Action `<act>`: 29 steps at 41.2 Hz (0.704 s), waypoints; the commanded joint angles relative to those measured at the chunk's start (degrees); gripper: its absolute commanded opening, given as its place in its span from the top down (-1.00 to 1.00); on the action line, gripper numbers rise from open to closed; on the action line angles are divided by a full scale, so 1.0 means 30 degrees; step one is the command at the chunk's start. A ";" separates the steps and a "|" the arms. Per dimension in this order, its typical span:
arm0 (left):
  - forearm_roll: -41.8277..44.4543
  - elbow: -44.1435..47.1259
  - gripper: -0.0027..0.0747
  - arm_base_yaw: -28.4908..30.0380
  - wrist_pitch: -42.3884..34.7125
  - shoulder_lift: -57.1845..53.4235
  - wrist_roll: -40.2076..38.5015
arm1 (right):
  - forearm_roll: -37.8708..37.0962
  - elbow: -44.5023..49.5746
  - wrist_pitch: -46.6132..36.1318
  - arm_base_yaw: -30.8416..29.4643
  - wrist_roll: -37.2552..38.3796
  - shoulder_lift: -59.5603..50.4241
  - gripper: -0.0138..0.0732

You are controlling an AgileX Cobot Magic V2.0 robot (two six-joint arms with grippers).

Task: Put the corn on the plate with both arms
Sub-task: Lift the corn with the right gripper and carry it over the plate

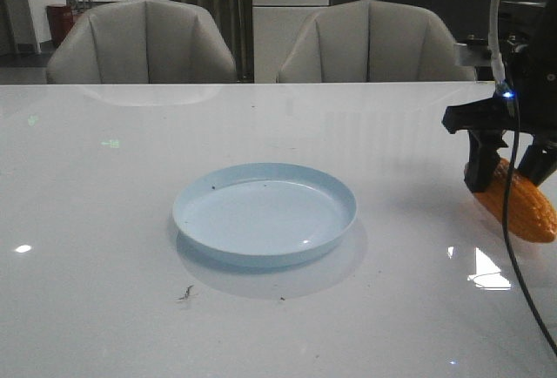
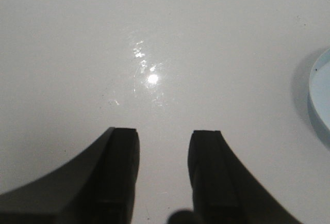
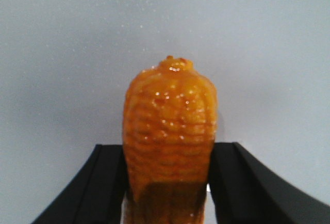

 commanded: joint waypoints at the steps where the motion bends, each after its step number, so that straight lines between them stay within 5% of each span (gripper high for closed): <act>1: -0.0127 -0.0500 0.13 0.0046 -0.1285 -0.0311 -0.0261 | 0.0070 -0.1998 0.0311 0.0219 -0.0084 -0.0946 0.10; 16: -0.0172 -0.0500 0.13 0.0046 -0.1398 -0.0311 -0.0261 | 0.0227 -0.8852 0.2973 0.4035 -0.0084 -0.0946 0.10; 29: -0.0301 -0.0500 0.13 0.0046 -0.1803 -0.0311 -0.0261 | 0.0208 -0.9156 0.2453 0.8846 -0.0299 0.0179 0.10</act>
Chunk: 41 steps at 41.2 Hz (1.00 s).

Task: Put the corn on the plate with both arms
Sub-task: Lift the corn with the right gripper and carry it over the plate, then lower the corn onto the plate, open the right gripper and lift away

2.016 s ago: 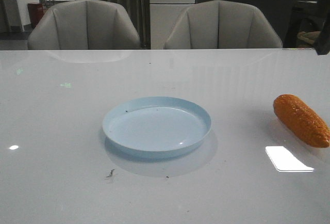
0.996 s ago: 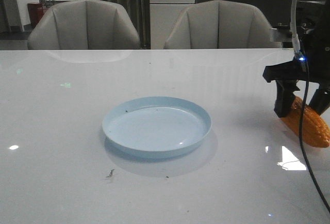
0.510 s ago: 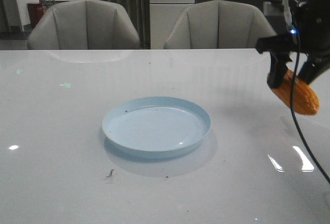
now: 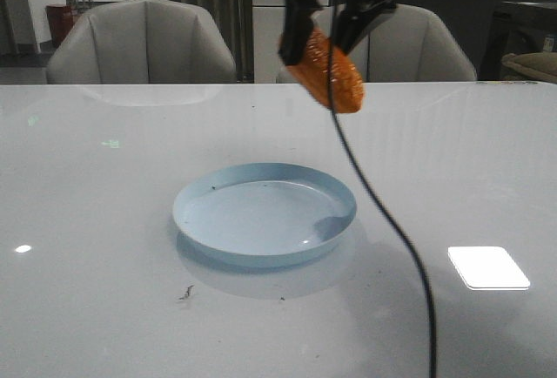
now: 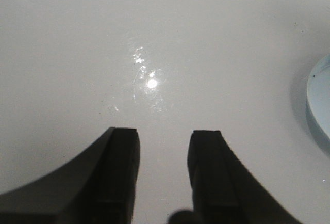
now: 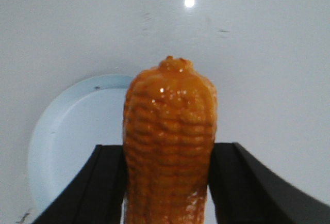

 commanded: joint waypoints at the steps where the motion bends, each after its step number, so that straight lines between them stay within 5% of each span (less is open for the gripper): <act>1: -0.0221 -0.0500 0.13 0.0046 -0.1423 -0.0311 -0.0261 | 0.0057 -0.0614 -0.0768 0.1050 -0.0168 -0.0161 0.10; 19: -0.0221 -0.0500 0.13 0.0046 -0.1423 -0.0311 -0.0261 | -0.0395 -0.0635 -0.0706 0.2148 -0.0168 0.2828 0.07; 31: -0.0230 -0.0500 0.13 0.0046 -0.1423 -0.0311 -0.0261 | -0.0904 -0.0658 -0.0723 0.2148 -0.0168 0.3172 -0.60; 41: -0.0230 -0.0500 0.13 0.0046 -0.1389 -0.0311 -0.0261 | -0.1150 -0.2286 0.1984 0.1950 -0.0147 0.3037 -0.62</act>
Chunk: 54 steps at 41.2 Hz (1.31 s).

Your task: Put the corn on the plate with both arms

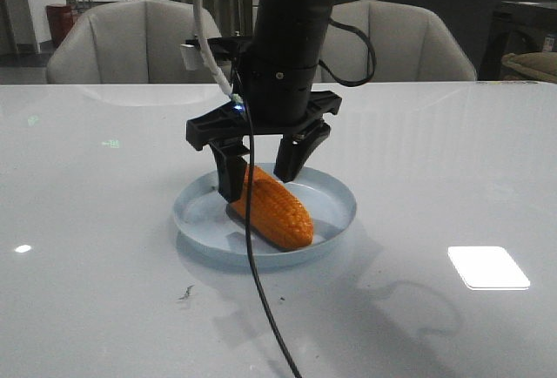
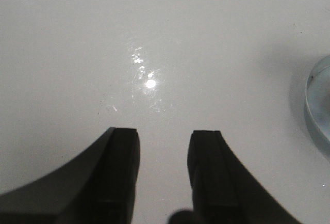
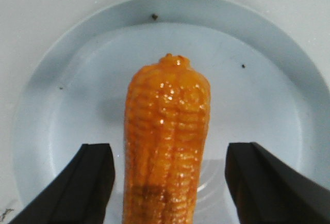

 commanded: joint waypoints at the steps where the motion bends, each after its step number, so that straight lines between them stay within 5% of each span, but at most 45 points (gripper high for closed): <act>1: -0.0117 -0.0500 0.13 0.0046 -0.1389 -0.0311 -0.0261 | -0.0274 -0.1763 0.1457 -0.0324 -0.0137 -0.1390 -0.62; 10: -0.0117 -0.0500 0.13 0.0046 -0.1389 -0.0311 -0.0261 | -0.0274 -0.3826 0.2123 -0.2323 0.0409 -0.2980 -0.62; 30: -0.0151 -0.0500 0.13 0.0046 -0.1389 -0.0311 -0.0261 | 0.0934 -0.2975 0.3662 -0.9617 -0.0450 -1.1426 -0.62; 37: -0.0151 -0.0500 0.13 0.0046 -0.1428 -0.0311 -0.0261 | 0.0837 0.1484 0.1409 -1.0482 -0.1154 -1.6213 -0.62; 47: -0.0304 -0.0500 0.13 0.0046 -0.1428 -0.0311 -0.0261 | 0.0797 1.2115 -0.2986 -1.2277 -0.0435 -2.3278 -0.62; 54: -0.0334 -0.0500 0.13 0.0046 -0.1428 -0.0311 -0.0261 | 0.1044 1.6797 -0.3607 -1.2376 -0.0411 -2.5740 -0.62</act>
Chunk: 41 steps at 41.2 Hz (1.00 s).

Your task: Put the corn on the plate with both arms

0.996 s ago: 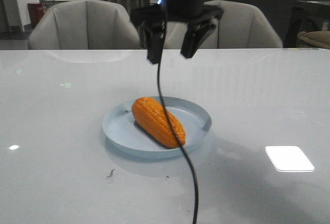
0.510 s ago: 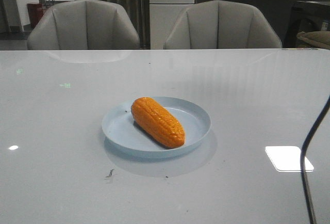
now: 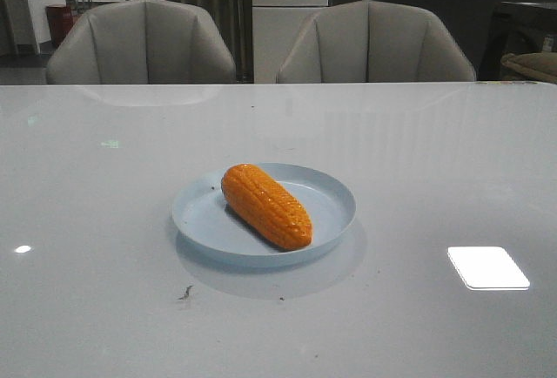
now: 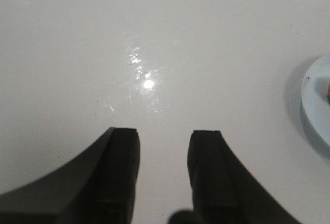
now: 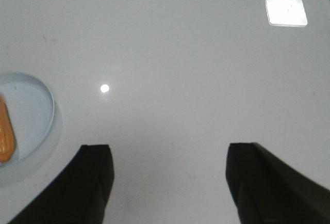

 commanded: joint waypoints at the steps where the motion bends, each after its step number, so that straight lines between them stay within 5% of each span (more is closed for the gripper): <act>1: -0.0145 -0.0500 0.13 0.0046 -0.1428 -0.0311 -0.0261 | 0.0281 0.1422 -0.1942 -0.0131 0.0257 -0.1041 -0.62; 41: 0.0324 -0.0188 0.14 0.0046 -0.1455 -0.0444 -0.0261 | 0.0068 0.2402 -0.1337 -0.0131 0.1419 -0.1213 -0.62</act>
